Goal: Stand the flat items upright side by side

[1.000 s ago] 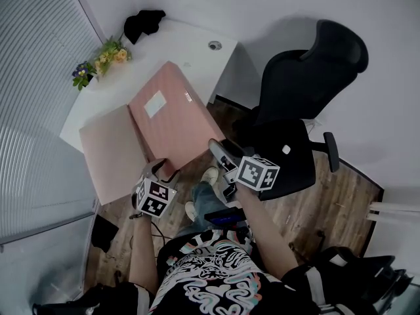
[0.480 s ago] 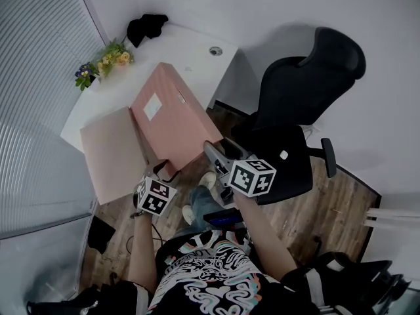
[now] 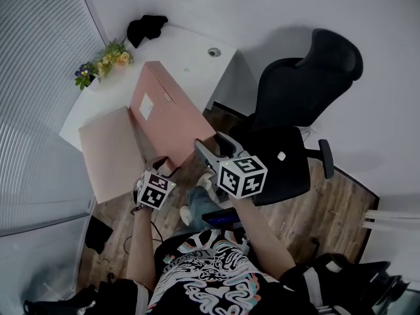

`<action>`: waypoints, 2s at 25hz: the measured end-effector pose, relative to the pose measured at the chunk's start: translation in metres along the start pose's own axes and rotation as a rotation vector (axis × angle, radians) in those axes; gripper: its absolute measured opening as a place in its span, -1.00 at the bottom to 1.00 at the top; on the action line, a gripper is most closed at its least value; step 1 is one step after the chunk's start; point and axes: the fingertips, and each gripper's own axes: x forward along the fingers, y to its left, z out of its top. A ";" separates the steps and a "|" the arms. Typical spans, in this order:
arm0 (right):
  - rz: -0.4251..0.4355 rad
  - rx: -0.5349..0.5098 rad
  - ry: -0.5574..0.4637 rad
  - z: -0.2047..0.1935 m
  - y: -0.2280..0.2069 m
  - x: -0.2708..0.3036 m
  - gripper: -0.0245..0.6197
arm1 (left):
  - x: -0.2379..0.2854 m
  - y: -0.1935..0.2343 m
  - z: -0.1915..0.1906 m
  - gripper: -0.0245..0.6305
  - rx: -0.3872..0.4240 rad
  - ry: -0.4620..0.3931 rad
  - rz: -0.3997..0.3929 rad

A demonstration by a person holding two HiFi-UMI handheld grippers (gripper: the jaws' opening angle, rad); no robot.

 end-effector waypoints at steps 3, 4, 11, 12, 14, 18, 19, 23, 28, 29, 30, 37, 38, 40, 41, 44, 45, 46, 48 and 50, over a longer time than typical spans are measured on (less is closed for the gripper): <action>0.000 -0.051 0.001 0.003 0.008 0.001 -0.10 | 0.002 0.002 0.000 -0.25 -0.020 0.004 -0.002; -0.001 -0.065 0.002 0.003 0.010 0.002 -0.10 | 0.002 0.002 0.001 -0.25 -0.027 0.004 -0.002; -0.013 -0.164 0.012 0.004 0.025 0.001 -0.10 | 0.004 0.001 0.000 -0.25 -0.028 0.013 -0.012; -0.014 -0.182 0.015 0.005 0.028 0.002 -0.10 | 0.004 0.001 0.001 -0.25 -0.026 0.012 -0.013; -0.016 -0.217 0.019 0.005 0.032 0.002 -0.10 | 0.005 0.001 0.002 -0.24 -0.031 0.005 -0.017; -0.020 -0.267 0.018 0.004 0.040 0.002 -0.10 | 0.003 0.001 0.007 -0.22 -0.079 -0.015 -0.024; -0.021 -0.278 0.019 0.003 0.042 0.002 -0.10 | 0.003 0.001 0.007 -0.21 -0.086 -0.022 -0.026; -0.028 -0.320 0.021 0.002 0.049 0.002 -0.10 | -0.001 -0.002 0.013 -0.19 -0.110 -0.055 -0.040; -0.034 -0.363 0.018 -0.003 0.059 0.003 -0.10 | -0.012 -0.007 0.022 -0.18 -0.141 -0.097 -0.054; -0.035 -0.373 0.018 -0.004 0.060 0.002 -0.10 | -0.013 -0.008 0.023 -0.18 -0.150 -0.105 -0.057; -0.035 -0.383 0.019 -0.004 0.061 0.002 -0.10 | -0.014 -0.009 0.024 -0.18 -0.158 -0.113 -0.058; -0.020 -0.542 0.034 -0.012 0.078 -0.001 -0.10 | -0.022 -0.016 0.035 -0.18 -0.183 -0.162 -0.062; -0.019 -0.564 0.036 -0.013 0.080 -0.001 -0.10 | -0.024 -0.016 0.036 -0.18 -0.186 -0.167 -0.062; -0.018 -0.577 0.035 -0.015 0.082 -0.002 -0.10 | -0.025 -0.016 0.037 -0.18 -0.189 -0.173 -0.060; -0.018 -0.577 0.034 -0.016 0.083 -0.002 -0.10 | -0.026 -0.016 0.037 -0.18 -0.190 -0.175 -0.058; -0.015 -0.579 0.036 -0.017 0.084 -0.002 -0.10 | -0.029 -0.016 0.037 -0.18 -0.202 -0.187 -0.056; -0.015 -0.580 0.037 -0.017 0.085 -0.003 -0.10 | -0.029 -0.016 0.037 -0.18 -0.205 -0.189 -0.055; -0.015 -0.579 0.039 -0.018 0.085 -0.003 -0.10 | -0.030 -0.016 0.038 -0.18 -0.207 -0.191 -0.055; -0.013 -0.577 0.041 -0.019 0.085 -0.004 -0.10 | -0.030 -0.017 0.038 -0.18 -0.207 -0.193 -0.055; -0.011 -0.571 0.045 -0.019 0.086 -0.004 -0.10 | -0.031 -0.017 0.038 -0.18 -0.204 -0.194 -0.056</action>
